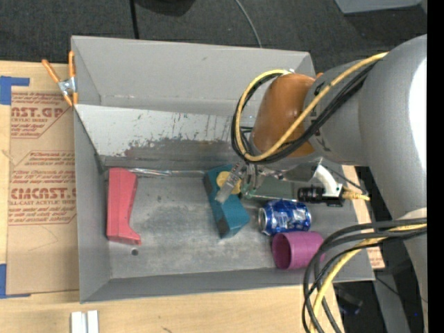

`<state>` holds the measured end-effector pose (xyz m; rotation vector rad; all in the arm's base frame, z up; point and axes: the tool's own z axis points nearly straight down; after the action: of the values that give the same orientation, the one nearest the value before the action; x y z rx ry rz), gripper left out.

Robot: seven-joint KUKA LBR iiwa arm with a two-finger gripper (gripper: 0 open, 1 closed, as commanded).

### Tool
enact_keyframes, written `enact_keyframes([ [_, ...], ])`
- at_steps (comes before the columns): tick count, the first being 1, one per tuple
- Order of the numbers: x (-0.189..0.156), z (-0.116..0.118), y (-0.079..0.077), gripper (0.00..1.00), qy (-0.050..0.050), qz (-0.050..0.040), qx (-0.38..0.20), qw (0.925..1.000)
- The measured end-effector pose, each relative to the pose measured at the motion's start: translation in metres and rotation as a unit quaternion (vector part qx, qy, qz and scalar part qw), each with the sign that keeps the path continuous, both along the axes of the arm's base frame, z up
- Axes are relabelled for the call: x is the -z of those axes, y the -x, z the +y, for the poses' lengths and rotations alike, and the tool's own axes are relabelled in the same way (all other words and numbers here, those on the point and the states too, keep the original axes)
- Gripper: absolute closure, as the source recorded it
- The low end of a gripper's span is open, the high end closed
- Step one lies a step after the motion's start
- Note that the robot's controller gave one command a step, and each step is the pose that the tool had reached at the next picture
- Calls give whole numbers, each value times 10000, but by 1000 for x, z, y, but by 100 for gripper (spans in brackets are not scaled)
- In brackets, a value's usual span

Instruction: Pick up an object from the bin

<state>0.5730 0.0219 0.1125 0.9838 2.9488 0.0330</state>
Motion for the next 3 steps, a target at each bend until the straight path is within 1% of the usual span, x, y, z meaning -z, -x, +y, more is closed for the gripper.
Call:
enact_keyframes([
  [1, 7, 2, -9, 100, -82, -8, 136, 9999],
  [3, 7, 2, -9, 100, -83, -16, 134, 9999],
])
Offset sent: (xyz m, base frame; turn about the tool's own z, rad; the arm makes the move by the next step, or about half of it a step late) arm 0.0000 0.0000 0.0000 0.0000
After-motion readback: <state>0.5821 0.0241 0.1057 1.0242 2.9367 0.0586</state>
